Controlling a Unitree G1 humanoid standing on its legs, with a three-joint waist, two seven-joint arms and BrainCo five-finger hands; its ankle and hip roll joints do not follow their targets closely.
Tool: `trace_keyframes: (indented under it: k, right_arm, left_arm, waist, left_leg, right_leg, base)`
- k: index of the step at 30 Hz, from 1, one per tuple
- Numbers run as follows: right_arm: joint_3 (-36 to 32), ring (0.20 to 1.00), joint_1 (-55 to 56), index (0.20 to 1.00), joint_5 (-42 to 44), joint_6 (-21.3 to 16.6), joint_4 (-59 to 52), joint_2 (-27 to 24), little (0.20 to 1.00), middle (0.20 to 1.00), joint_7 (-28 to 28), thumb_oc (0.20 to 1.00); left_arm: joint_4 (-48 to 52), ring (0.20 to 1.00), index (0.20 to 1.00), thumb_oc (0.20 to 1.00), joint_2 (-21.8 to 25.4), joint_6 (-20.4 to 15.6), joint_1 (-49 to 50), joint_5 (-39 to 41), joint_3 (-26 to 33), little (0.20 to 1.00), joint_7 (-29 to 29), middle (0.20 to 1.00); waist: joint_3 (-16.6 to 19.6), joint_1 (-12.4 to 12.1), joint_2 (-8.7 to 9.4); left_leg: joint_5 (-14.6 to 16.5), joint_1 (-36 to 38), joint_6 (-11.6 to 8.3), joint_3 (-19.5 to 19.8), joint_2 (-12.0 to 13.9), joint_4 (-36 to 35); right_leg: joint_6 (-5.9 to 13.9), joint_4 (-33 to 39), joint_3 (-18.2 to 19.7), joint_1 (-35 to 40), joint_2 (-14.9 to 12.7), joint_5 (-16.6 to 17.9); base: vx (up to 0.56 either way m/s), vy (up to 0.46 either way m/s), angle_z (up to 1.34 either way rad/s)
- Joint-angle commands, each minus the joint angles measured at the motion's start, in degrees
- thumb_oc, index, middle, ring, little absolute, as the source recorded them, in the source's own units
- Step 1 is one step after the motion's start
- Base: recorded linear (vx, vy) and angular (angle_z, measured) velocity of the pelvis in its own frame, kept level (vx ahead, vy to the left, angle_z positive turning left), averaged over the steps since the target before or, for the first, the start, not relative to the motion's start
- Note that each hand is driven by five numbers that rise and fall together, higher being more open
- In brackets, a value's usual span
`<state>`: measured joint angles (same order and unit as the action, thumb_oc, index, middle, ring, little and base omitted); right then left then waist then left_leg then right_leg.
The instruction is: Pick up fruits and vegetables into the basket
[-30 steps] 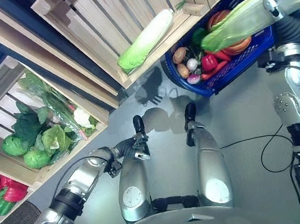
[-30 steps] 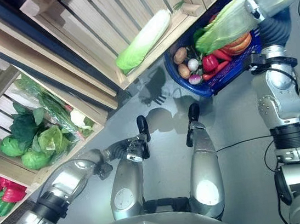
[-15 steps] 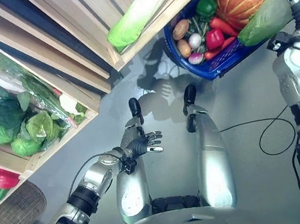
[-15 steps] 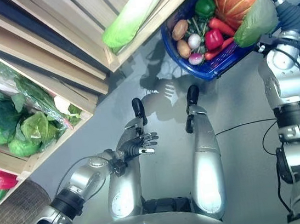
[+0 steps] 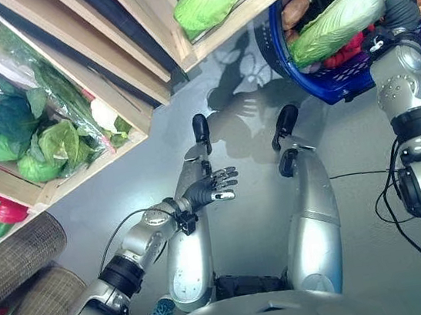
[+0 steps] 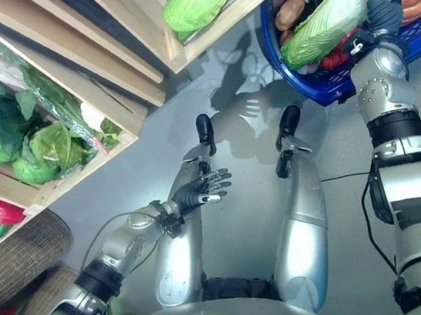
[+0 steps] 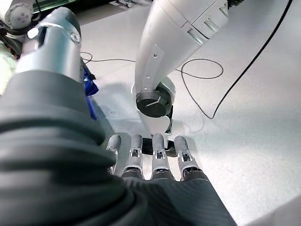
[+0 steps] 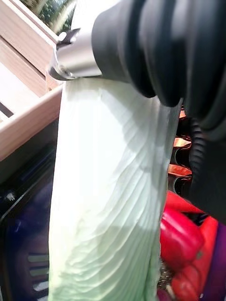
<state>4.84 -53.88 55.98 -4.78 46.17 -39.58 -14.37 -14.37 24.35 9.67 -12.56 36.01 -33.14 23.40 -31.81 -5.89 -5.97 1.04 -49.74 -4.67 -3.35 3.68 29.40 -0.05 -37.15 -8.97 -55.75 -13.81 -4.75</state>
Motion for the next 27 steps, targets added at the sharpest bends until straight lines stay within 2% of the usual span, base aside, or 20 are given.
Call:
trace_keyframes:
  k: [1,4,5,6,7,8,11,13,18,20,27]
  right_arm:
    - [1.3,0.2,0.6,0.2,5.8,2.6,1.0,-3.1,0.2,0.2,2.3,0.2]
    - [1.9,0.2,-0.6,0.2,4.9,4.7,3.8,-3.3,0.2,0.2,0.8,0.2]
    - [2.0,0.2,-1.2,0.2,6.6,8.8,6.2,-3.4,0.2,0.2,1.0,0.2]
    - [2.4,0.2,-1.9,0.2,6.5,10.3,7.8,-3.5,0.2,0.2,1.0,0.2]
    - [2.7,0.545,-2.4,0.545,6.4,11.3,8.8,-3.7,0.545,0.545,0.7,0.545]
    - [3.0,1.0,-2.6,1.0,6.6,11.9,9.2,-3.8,1.0,1.0,0.1,1.0]
    - [3.1,1.0,-2.8,1.0,7.3,13.3,11.3,-4.4,1.0,1.0,0.2,1.0]
    - [3.0,1.0,-2.5,1.0,7.5,13.5,12.2,-4.5,1.0,1.0,-1.8,1.0]
    - [2.3,1.0,-1.6,1.0,4.5,12.2,13.4,-4.9,1.0,1.0,-4.9,1.0]
    - [1.8,1.0,-0.1,1.0,2.9,9.8,12.3,-5.0,1.0,1.0,-7.3,1.0]
    - [-0.8,1.0,9.2,1.0,-2.9,4.2,2.6,-2.9,1.0,1.0,-13.2,1.0]
  left_arm:
    - [-3.7,1.0,1.0,1.0,2.0,1.5,8.9,-0.8,-4.9,1.0,-0.2,1.0]
    - [-4.0,1.0,1.0,1.0,2.0,0.1,8.9,-1.2,-5.0,1.0,-0.8,1.0]
    - [-4.1,1.0,1.0,1.0,2.4,-1.5,8.6,-2.1,-5.3,1.0,-2.0,1.0]
    - [-4.0,1.0,1.0,1.0,2.6,-3.3,8.3,-3.3,-5.4,1.0,-3.7,1.0]
    - [-3.7,1.0,1.0,1.0,2.8,-5.4,8.1,-4.7,-5.4,1.0,-5.7,1.0]
    - [-3.4,1.0,1.0,1.0,3.2,-6.6,7.8,-5.1,-5.5,1.0,-7.1,1.0]
    - [-2.2,1.0,1.0,1.0,4.2,-10.9,7.3,-6.7,-5.0,1.0,-10.5,1.0]
    - [0.3,1.0,1.0,1.0,5.1,-13.1,6.7,-7.7,-4.1,1.0,-12.5,1.0]
    - [5.9,1.0,1.0,1.0,6.5,-15.7,5.6,-7.8,-2.0,1.0,-14.5,1.0]
    - [9.2,1.0,1.0,1.0,6.8,-18.1,5.4,-7.5,-0.3,1.0,-14.5,1.0]
    - [16.7,1.0,1.0,1.0,6.1,-21.0,4.5,-5.9,4.6,1.0,-14.2,1.0]
  waist:
    - [2.0,0.2,-5.56]
    - [2.0,-0.2,-5.85]
    - [2.0,-0.4,-5.94]
    - [2.0,-0.6,-6.03]
    - [2.0,-0.8,-6.13]
    - [2.0,-0.8,-6.13]
    - [2.0,-1.1,-6.15]
    - [2.0,-1.2,-6.11]
    - [2.0,-1.2,-6.09]
    - [2.0,-0.9,-6.01]
    - [2.0,1.1,-4.95]
  left_leg:
    - [4.5,-3.0,4.17,-1.9,-1.2,0.6]
    - [4.4,-3.8,4.28,-1.6,-1.2,0.8]
    - [4.4,-4.1,4.33,-1.3,-1.3,1.0]
    - [4.4,-4.3,4.38,-1.3,-1.3,1.0]
    - [4.4,-4.4,4.42,-1.2,-1.3,1.0]
    - [4.4,-4.4,4.44,-1.2,-1.3,1.0]
    - [4.4,-4.2,4.56,-1.0,-1.4,1.0]
    - [4.4,-3.7,4.59,-0.9,-1.5,1.0]
    - [4.4,-2.2,4.63,-1.0,-1.5,0.4]
    - [4.1,-0.8,4.61,-1.2,-1.5,-0.5]
    - [3.4,3.3,4.35,-2.2,-1.7,-3.0]
  right_leg:
    - [1.2,-5.7,-2.3,-2.3,1.8,-6.5]
    - [1.08,-6.1,-2.2,-3.2,1.8,-6.4]
    - [1.06,-6.3,-2.1,-3.5,1.8,-6.5]
    - [0.99,-6.4,-2.1,-3.7,1.9,-6.5]
    - [0.95,-6.4,-2.1,-3.8,1.9,-6.5]
    - [0.92,-6.5,-2.2,-3.8,1.9,-6.5]
    - [0.89,-6.3,-2.3,-3.5,2.1,-6.5]
    - [0.94,-6.0,-2.4,-2.9,2.1,-6.4]
    - [1.11,-4.8,-2.8,-1.2,2.2,-5.9]
    - [1.18,-3.9,-2.9,-0.1,2.5,-5.5]
    - [1.49,-0.7,-2.7,3.8,3.5,-4.4]
  base:
    - [0.0,0.0,0.0]
    - [0.0,0.0,0.0]
    - [0.01,-0.021,0.03]
    - [0.0,-0.028,0.04]
    - [-0.01,-0.022,0.04]
    - [-0.01,-0.019,0.03]
    - [0.0,0.0,0.0]
    - [-0.01,-0.015,-0.01]
    - [0.0,0.0,0.0]
    - [-0.01,0.0,0.02]
    - [-0.02,0.025,-0.02]
